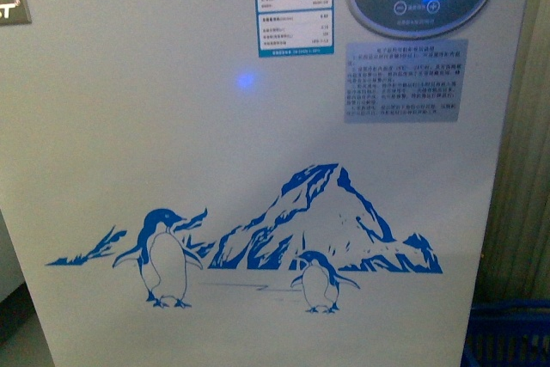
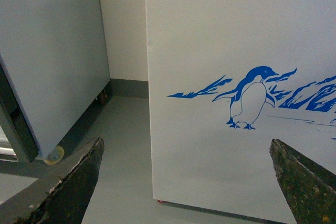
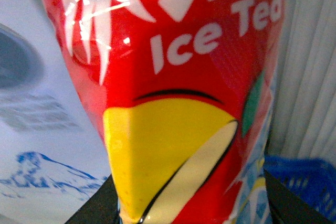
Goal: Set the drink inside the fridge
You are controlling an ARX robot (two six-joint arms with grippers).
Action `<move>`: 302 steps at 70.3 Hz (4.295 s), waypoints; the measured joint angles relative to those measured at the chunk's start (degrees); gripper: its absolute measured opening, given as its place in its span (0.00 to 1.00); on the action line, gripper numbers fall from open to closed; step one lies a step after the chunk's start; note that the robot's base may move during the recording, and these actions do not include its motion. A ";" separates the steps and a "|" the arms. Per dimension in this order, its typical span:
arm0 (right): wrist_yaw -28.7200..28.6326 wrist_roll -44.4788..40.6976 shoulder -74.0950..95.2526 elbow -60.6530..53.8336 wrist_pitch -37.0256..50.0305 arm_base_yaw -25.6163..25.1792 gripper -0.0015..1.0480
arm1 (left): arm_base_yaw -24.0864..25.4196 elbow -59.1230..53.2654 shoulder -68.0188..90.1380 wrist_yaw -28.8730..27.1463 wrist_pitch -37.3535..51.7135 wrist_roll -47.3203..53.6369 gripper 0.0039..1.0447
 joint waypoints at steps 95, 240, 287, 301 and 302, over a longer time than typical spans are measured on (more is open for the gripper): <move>10.14 0.83 -20.06 -2.51 -6.56 13.11 0.39 | 0.00 0.00 0.00 0.02 0.00 0.00 0.92; 10.08 0.83 -20.37 -2.45 -6.56 13.14 0.39 | -15.61 55.30 98.14 26.43 23.32 68.15 0.92; 10.10 0.83 -20.37 -2.45 -6.56 13.14 0.39 | -11.98 78.05 118.09 27.50 16.79 72.54 0.92; 10.10 0.83 -20.37 -2.45 -6.56 13.14 0.39 | -11.93 92.21 125.96 28.59 12.09 71.76 0.92; 10.10 0.83 -20.37 -2.45 -6.56 13.14 0.39 | -11.91 93.94 126.95 28.48 11.67 71.67 0.92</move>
